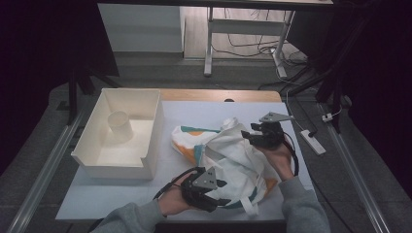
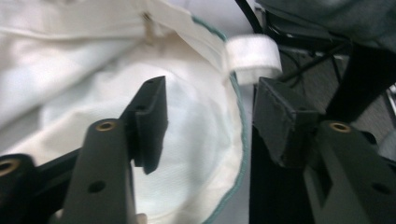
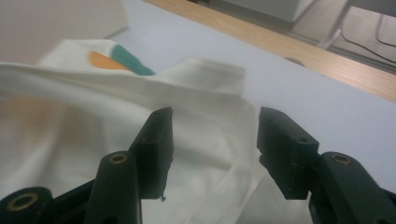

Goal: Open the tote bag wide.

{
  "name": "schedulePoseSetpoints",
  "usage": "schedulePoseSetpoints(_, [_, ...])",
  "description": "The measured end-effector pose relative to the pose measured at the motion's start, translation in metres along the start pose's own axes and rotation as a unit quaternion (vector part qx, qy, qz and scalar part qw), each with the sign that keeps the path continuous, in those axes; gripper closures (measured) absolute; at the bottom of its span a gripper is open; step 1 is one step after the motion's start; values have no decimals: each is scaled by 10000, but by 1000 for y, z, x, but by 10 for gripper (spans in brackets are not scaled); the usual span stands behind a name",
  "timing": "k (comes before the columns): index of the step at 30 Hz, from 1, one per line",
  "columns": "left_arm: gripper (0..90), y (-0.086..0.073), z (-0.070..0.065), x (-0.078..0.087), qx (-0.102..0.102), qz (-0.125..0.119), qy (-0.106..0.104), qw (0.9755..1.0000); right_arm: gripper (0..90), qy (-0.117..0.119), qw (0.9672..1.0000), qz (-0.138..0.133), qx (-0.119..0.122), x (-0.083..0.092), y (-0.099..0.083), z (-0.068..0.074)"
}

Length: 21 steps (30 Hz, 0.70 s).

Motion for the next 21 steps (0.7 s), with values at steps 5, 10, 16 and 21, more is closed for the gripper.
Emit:
schedulePoseSetpoints(5, [393,11,19,17,171,-175,261,9994,455,347,9992,-177,-40,32,-6,15])
schedulePoseSetpoints(10, [377,25,44,30,326,-343,530,9975,450,534,9983,-159,188,56,-22,35])
schedulePoseSetpoints(16, [370,37,75,39,446,-416,896,9941,450,642,9973,-65,353,74,-43,49])
schedulePoseSetpoints(21, [374,45,103,44,574,-449,1213,9899,451,685,9969,-23,379,76,-49,55])
Point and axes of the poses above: each handheld gripper's, and its own axes: x roughly backward along the jaws, y roughly out of its top, z roughly to its left, the point moved 10 cm from there along -x, roughly forward along the jaws, and after that the axes turned 10 degrees about -y, right-handed, at the moved point
